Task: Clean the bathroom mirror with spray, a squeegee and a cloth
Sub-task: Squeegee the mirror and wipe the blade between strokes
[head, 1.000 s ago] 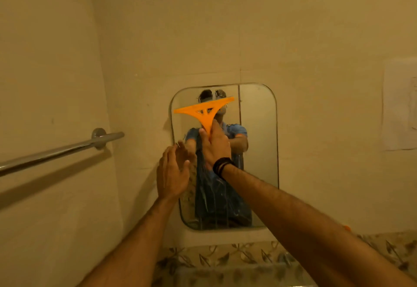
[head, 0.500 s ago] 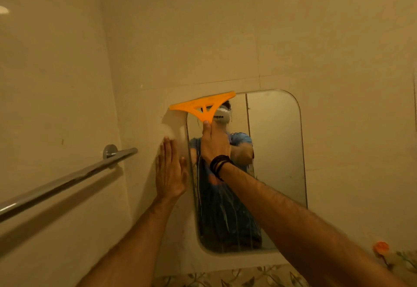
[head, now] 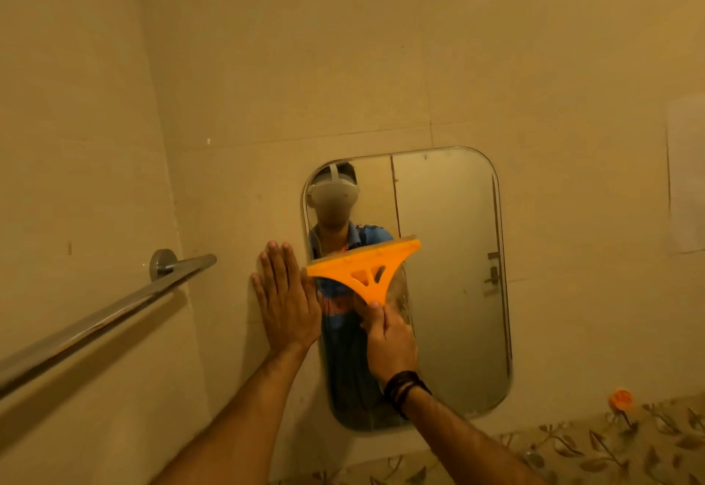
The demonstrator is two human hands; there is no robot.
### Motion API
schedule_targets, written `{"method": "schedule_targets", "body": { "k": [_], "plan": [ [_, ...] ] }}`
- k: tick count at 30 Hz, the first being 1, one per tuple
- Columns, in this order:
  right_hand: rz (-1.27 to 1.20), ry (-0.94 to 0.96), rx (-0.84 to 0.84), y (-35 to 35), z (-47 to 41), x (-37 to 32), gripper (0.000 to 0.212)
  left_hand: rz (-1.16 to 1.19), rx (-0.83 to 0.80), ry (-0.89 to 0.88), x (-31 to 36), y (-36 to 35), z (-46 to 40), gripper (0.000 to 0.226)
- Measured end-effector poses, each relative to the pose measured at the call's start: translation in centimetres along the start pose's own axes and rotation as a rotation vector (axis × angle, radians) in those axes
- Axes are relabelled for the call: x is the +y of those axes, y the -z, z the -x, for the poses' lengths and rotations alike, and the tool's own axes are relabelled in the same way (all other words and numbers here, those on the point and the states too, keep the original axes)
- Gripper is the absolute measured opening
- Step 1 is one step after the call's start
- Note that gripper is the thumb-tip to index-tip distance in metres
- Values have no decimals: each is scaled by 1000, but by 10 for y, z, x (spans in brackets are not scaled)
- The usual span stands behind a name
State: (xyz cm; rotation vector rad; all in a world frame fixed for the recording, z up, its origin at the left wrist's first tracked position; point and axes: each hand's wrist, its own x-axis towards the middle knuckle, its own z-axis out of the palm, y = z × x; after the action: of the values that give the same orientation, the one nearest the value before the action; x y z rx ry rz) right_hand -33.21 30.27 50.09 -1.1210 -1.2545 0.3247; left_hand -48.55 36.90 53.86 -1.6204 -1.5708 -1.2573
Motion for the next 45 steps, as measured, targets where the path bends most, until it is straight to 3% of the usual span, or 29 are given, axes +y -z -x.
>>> {"method": "schedule_targets", "body": {
  "k": [4,7,10,15,20,28,33,40,45],
  "plan": [
    [13,17,-23,9,7,1,36,-40,-18,-26,-3,1,1,79],
    [-44,62,17,15,3,-11,48,-33,-15,-28,-3,3,2,75],
    [-128,127,91,22,-26,-40,37,-36,-19,-42,-6,3,1,69],
    [14,143,20,23,-84,-75,41,-17,-3,-46,-11,-1,-2,67],
    [14,172,25,20,-62,-40,32,-44,34,-62,-13,-4,2,66],
    [112,54,-27,16,19,49,39,-32,95,-54,-13,-11,2,64],
    [155,41,-27,19,44,64,43,-44,107,-66,-14,-12,4,64],
    [31,223,83,26,-5,-12,34,-16,146,-79,-18,-20,2,69],
    [187,200,53,24,-38,-26,40,-66,195,-86,-22,-27,1,63]
  ]
}}
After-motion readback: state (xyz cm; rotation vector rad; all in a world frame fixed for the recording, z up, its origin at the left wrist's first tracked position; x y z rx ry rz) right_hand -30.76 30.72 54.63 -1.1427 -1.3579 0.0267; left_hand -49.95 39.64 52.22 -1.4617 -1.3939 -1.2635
